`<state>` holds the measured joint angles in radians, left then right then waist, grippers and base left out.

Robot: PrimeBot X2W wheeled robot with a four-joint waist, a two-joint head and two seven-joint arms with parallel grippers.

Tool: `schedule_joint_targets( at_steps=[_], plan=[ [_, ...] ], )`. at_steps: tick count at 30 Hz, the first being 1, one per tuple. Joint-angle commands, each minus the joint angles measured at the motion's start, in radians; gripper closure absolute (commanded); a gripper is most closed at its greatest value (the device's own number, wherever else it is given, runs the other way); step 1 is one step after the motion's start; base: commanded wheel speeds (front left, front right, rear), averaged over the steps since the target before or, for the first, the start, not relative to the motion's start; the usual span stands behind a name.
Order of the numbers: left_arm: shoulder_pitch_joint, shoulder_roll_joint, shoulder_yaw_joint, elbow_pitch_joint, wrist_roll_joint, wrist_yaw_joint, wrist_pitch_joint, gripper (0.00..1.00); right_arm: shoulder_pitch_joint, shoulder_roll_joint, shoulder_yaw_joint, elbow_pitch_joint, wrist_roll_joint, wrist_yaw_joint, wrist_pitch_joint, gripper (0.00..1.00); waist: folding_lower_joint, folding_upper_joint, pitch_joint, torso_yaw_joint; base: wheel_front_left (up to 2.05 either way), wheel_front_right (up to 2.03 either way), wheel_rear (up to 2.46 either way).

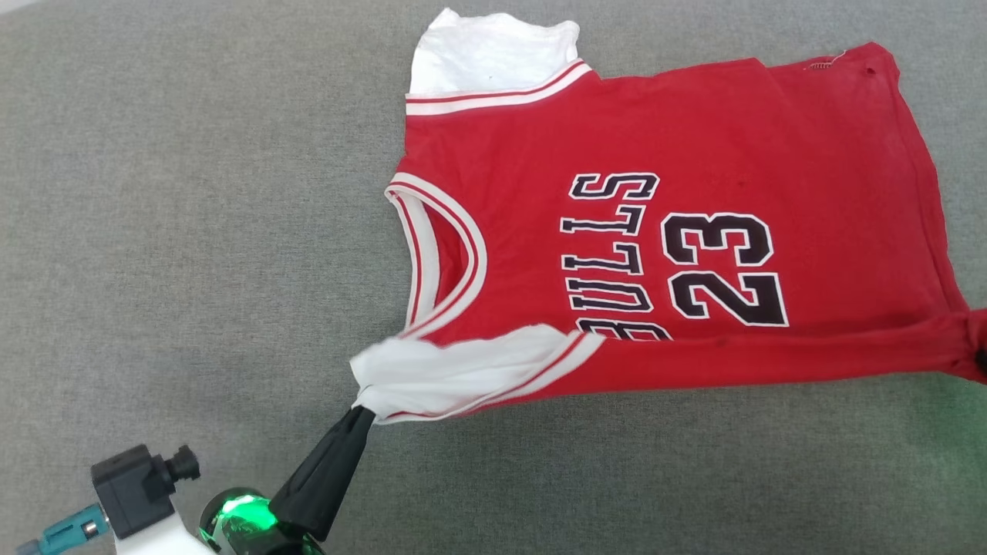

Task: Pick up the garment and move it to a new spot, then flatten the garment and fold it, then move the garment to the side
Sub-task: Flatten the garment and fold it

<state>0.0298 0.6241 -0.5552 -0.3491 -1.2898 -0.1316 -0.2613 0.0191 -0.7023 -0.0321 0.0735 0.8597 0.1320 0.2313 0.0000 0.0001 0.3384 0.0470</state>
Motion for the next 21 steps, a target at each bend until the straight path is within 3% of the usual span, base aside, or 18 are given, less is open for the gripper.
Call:
schedule_joint_targets(
  at_steps=[1, 8, 14, 21],
  plan=[
    [-0.003, 0.001, 0.006, -0.014, 0.009, 0.003, -0.005, 1.0, 0.023, 0.021, -0.035, -0.04, -0.023, -0.002, 0.023, 1.0, 0.0, -0.0001, 0.005, -0.001, 0.0, 0.0, 0.0],
    [-0.187, 0.024, -0.038, 0.03, -0.025, 0.003, 0.002, 1.0, -0.038, 0.121, -0.137, -0.145, -0.088, -0.002, 0.145, 1.0, 0.0, -0.0001, 0.023, -0.009, 0.0, 0.0, 0.0],
    [-0.387, 0.009, -0.087, 0.143, -0.095, 0.003, 0.034, 1.0, -0.192, 0.159, -0.119, -0.055, -0.114, -0.002, 0.201, 1.0, 0.0, -0.0001, 0.052, -0.022, 0.0, 0.0, 0.0],
    [-0.526, -0.026, -0.124, 0.299, -0.115, 0.003, 0.017, 1.0, -0.314, 0.176, -0.092, 0.064, -0.124, -0.002, 0.163, 1.0, 0.0, -0.0001, 0.109, -0.023, 0.0, 0.0, 0.0]
  ],
)
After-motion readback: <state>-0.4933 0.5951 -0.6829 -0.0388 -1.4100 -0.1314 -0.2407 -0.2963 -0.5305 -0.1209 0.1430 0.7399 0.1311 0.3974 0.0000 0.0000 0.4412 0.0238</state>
